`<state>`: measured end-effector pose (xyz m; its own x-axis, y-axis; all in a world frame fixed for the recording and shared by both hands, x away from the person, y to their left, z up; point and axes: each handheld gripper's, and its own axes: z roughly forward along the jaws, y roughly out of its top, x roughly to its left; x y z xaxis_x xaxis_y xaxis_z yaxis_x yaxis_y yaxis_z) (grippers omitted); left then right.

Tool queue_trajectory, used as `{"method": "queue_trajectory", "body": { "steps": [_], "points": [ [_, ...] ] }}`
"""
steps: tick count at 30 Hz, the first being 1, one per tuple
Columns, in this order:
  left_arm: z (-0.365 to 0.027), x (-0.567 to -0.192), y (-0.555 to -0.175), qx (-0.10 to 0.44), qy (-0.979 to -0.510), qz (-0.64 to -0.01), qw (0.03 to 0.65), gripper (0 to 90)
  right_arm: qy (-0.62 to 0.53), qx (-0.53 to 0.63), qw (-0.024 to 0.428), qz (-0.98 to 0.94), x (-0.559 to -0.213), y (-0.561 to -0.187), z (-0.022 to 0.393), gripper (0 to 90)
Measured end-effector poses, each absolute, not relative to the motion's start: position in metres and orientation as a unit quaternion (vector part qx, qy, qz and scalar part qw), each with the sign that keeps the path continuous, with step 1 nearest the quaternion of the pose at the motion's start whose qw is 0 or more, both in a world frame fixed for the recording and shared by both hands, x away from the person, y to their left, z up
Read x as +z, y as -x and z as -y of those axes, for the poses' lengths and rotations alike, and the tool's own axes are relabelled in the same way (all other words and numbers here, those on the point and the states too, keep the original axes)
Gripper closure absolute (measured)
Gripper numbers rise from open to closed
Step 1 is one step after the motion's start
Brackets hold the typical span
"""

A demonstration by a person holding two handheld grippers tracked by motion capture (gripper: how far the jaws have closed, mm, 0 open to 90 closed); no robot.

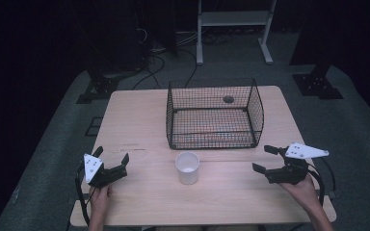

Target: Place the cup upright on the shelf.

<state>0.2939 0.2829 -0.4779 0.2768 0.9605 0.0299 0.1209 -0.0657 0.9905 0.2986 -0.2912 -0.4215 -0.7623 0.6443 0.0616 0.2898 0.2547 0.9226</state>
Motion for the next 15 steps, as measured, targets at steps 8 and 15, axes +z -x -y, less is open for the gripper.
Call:
{"method": "queue_trajectory", "body": {
  "steps": [8,15],
  "points": [
    [-0.283,-0.478,-0.294,0.404,-0.607,-0.445,0.52,0.0,-0.278,0.528,0.156,-0.787,-0.411,-0.305,0.274,13.7],
    [-0.283,-0.478,-0.294,0.404,-0.607,-0.445,0.52,0.0,-0.26,0.525,0.153,-0.796,-0.403,-0.308,0.261,13.4]
  ]
}}
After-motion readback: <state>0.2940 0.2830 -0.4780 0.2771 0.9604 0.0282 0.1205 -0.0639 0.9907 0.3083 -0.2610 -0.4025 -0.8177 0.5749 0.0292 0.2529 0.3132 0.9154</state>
